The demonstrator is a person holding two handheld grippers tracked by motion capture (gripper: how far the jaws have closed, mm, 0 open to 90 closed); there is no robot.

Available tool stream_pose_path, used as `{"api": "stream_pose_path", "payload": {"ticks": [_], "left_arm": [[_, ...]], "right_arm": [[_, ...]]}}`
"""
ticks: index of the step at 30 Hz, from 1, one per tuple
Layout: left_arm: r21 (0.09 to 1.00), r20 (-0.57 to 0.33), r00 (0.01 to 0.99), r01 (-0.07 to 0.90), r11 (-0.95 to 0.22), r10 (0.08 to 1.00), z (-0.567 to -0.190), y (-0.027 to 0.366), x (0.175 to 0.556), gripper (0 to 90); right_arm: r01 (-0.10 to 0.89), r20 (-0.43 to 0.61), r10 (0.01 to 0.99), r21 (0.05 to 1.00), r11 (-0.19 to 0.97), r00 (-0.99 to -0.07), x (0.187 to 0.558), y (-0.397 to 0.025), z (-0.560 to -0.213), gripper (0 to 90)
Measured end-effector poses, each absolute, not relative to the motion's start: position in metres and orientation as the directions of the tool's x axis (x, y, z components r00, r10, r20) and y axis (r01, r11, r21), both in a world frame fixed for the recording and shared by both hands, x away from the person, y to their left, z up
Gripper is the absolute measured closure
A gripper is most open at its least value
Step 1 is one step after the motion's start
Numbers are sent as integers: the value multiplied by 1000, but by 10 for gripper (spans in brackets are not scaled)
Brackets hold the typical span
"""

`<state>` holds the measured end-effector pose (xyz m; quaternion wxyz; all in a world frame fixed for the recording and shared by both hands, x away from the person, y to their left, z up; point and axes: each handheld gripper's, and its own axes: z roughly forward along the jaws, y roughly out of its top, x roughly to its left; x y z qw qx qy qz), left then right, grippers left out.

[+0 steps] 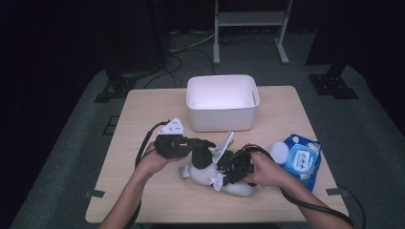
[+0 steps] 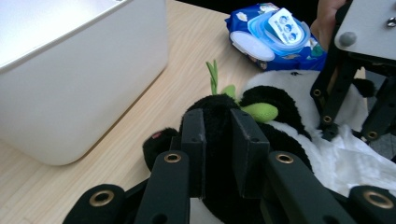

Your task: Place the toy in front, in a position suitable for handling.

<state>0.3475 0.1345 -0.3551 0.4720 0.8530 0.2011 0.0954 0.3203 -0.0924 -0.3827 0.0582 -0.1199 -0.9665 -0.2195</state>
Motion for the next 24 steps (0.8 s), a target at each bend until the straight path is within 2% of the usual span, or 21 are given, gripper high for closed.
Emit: {"api": "stream_pose_path", "payload": {"ticks": [8,17,24], "left_arm": [[843,-25,901,252,-475,433,-359,141,342,761],[844,-56,917,255,-472,395,-367,145,329,735],[829,-64,936,244,-503,347,-369,148,320,711]], "right_arm": [[262,67,256,388,884,-964,332,-97,-389,806],[280,142,241,463,841,-960,326,-110,-376,799],[291,112,276,545,787,-955,334,-124,-347,794]]}}
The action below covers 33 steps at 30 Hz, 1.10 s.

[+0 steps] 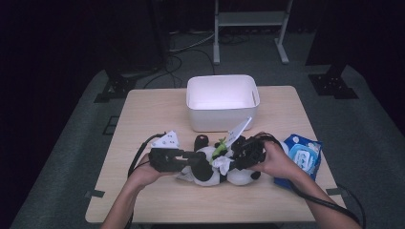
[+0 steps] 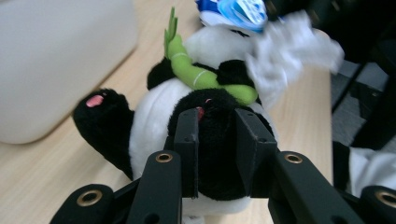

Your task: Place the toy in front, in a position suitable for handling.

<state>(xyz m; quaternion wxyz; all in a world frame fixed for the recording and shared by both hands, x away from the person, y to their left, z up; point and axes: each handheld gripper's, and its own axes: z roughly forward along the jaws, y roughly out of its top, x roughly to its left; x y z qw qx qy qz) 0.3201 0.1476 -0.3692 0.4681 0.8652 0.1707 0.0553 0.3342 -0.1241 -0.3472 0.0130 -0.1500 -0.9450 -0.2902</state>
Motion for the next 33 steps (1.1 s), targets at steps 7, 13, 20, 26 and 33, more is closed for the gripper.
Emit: {"api": "stream_pose_path", "payload": {"ticks": [7,13,20,26,33], "left_arm": [[809,-91,954,237,-537,285,-374,149,312,696],[817,-120,959,242,-524,256,-370,149,311,634],[834,-122,958,241,-497,260,-359,149,314,588],[806,-131,959,251,-536,252,-373,138,315,574],[804,-141,959,256,-536,246,-377,135,312,574]], "right_arm": [[347,106,345,528,775,-933,352,-131,-353,789],[338,130,317,506,794,-939,345,-124,-362,788],[308,160,263,487,818,-951,335,-121,-367,788],[289,152,245,477,830,-957,326,-118,-364,782],[268,115,245,535,801,-963,329,-114,-343,782]]}}
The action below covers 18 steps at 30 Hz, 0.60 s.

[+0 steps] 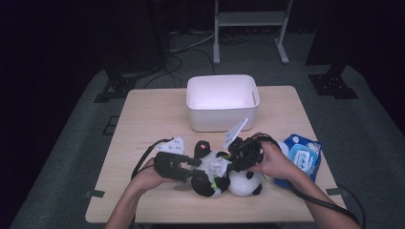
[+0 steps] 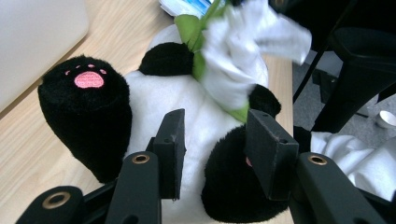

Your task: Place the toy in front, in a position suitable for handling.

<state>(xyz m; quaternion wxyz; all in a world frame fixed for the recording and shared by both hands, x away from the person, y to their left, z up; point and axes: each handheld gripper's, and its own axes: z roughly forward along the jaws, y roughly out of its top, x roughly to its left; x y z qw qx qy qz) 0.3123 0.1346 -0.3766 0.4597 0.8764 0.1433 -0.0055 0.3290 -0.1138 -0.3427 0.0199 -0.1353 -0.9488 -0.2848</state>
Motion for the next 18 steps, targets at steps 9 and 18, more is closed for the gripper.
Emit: {"api": "stream_pose_path", "payload": {"ticks": [9,18], "left_arm": [[803,-138,960,252,-540,243,-379,135,311,570],[804,-139,962,248,-540,234,-379,134,309,571]], "right_arm": [[283,91,280,538,794,-956,344,-106,-339,783],[275,67,287,549,789,-956,356,-81,-334,781]]}}
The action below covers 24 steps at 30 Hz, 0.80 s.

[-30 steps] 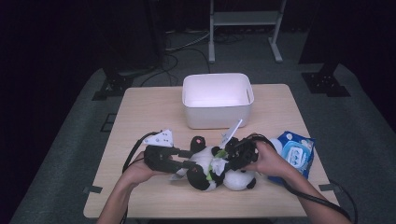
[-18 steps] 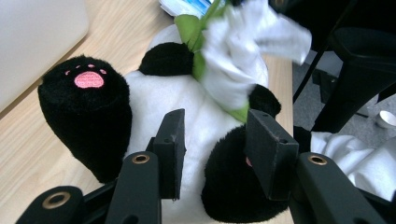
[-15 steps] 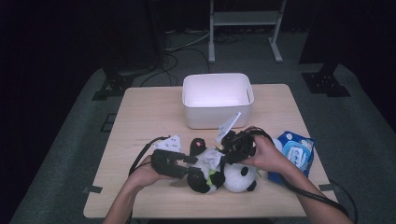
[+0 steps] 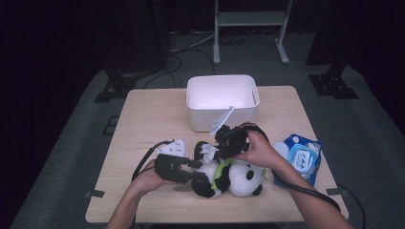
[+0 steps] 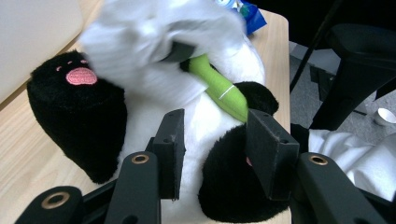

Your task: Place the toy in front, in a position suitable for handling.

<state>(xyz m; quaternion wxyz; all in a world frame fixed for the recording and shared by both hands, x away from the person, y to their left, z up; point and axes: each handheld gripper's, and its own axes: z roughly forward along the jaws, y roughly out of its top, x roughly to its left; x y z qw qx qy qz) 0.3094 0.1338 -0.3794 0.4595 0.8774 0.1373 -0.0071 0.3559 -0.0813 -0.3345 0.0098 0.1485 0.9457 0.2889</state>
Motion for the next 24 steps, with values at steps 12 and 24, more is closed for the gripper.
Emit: {"api": "stream_pose_path", "payload": {"ticks": [12,24], "left_arm": [[806,-131,962,244,-539,240,-380,135,309,566],[802,-131,960,249,-543,247,-380,134,311,554]], "right_arm": [[291,55,311,534,793,-949,366,-71,-337,776],[352,80,371,547,760,-925,358,-123,-335,776]]}}
